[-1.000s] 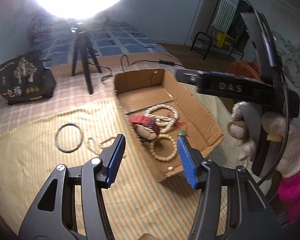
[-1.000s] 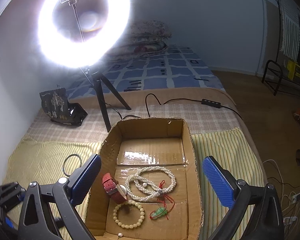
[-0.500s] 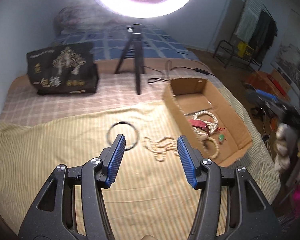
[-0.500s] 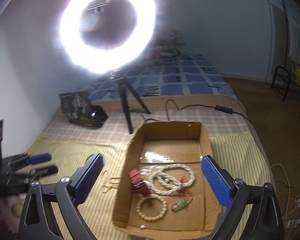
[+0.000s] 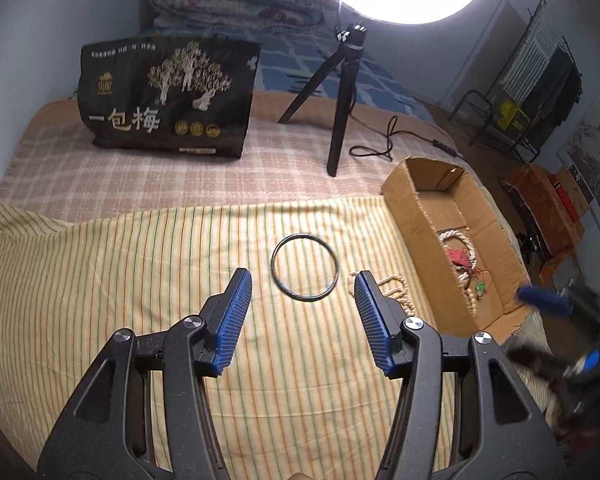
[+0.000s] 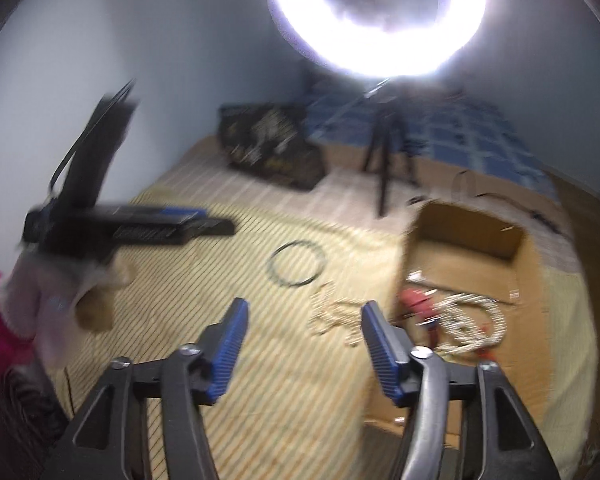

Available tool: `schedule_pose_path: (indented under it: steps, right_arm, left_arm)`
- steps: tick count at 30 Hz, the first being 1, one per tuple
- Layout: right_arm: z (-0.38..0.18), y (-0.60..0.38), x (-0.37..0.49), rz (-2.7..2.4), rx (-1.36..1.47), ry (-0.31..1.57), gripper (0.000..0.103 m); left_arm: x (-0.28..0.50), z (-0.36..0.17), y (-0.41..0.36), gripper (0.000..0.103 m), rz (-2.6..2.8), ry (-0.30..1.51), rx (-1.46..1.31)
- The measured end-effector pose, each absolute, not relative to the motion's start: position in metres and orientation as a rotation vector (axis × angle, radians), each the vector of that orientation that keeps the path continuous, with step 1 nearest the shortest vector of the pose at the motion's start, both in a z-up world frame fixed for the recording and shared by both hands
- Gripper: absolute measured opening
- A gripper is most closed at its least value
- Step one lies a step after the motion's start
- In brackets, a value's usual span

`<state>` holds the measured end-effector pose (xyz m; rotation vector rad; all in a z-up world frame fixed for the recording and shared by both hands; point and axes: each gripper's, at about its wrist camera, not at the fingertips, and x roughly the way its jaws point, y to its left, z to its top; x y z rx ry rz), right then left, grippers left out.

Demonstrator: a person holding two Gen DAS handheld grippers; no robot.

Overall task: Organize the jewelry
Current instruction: 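Move left tool to the black rubber ring while right tool approaches the pearl necklace, then close left tool on the black ring's edge while right tool grasps the pearl necklace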

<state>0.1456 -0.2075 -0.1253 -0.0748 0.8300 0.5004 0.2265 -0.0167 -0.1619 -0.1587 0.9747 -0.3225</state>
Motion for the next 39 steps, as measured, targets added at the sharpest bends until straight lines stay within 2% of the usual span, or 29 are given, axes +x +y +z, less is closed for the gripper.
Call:
schedule_pose_path:
  steps: [1,2,3,5,10,11,12,24,39]
  right_arm:
    - [-0.131,-0.202,0.147,0.517,-0.081,0.848,0.042]
    - [-0.137,-0.196,0.148,0.535,-0.087,0.87,0.039]
    - [-0.142,-0.191,0.149,0.548,-0.093,0.888,0.036]
    - [-0.154,-0.183,0.152,0.563,-0.102,0.925,0.034]
    - [-0.178,-0.175,0.169,0.549,-0.094,1.025,0.028]
    - [-0.182,-0.173,0.173,0.541,-0.109,1.042,0.028]
    - [-0.184,-0.171,0.175,0.534,-0.125,1.054,0.027]
    - [-0.211,-0.147,0.202,0.446,-0.272,1.137,0.026]
    - [-0.235,-0.146,0.218,0.417,-0.284,1.194,0.024]
  left_arm:
    - [0.229,-0.166,-0.015,0.055,-0.321,0.985,-0.168]
    - [0.231,-0.169,-0.013,0.055,-0.321,0.994,-0.177]
    - [0.233,-0.172,-0.012,0.049,-0.323,1.002,-0.183]
    - [0.237,-0.178,-0.011,0.044,-0.33,1.021,-0.188]
    - [0.25,-0.19,-0.012,0.041,-0.344,1.045,-0.193]
    - [0.252,-0.192,-0.012,0.035,-0.347,1.05,-0.192]
    - [0.255,-0.195,-0.013,0.033,-0.35,1.056,-0.19]
    - [0.281,-0.23,-0.011,0.033,-0.363,1.113,-0.212]
    - [0.302,-0.253,-0.027,0.033,-0.387,1.138,-0.165]
